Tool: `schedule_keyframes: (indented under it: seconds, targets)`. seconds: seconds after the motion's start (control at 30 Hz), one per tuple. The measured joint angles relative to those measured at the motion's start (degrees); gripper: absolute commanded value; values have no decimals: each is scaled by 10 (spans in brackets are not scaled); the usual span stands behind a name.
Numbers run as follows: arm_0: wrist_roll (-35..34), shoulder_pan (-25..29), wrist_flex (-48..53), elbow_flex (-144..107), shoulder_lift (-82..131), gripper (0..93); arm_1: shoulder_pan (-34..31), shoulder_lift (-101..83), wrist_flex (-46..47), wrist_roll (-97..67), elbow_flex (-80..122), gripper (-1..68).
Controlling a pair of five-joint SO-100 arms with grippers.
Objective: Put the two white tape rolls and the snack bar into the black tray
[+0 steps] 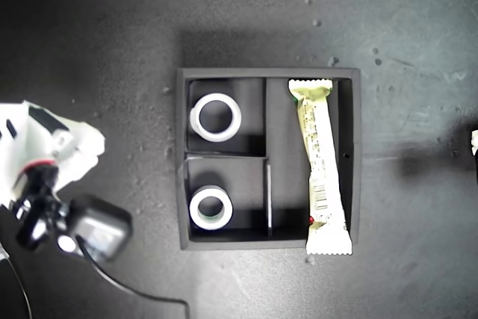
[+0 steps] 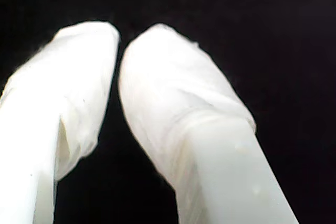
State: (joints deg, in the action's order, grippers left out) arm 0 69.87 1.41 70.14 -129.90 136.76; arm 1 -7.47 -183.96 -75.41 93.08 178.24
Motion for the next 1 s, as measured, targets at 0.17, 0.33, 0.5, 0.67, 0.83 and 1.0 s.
schedule_keyframes:
  seconds: [0.17,0.33,0.5,0.67,0.83,1.0]
  targets:
    - [9,-24,-56,-249,231,1,0,0,0,0,0,0]
    - [28,-15,-63,-377,405,0,0,0,0,0,0,0]
    - [62,-9,-22,-451,535,0,0,0,0,0,0,0]
    - [110,9,11,-466,544,0,0,0,0,0,0,0]
    - [193,17,74,-466,544,2,0,0,0,0,0,0]
    - [140,46,76,-466,544,2,0,0,0,0,0,0]
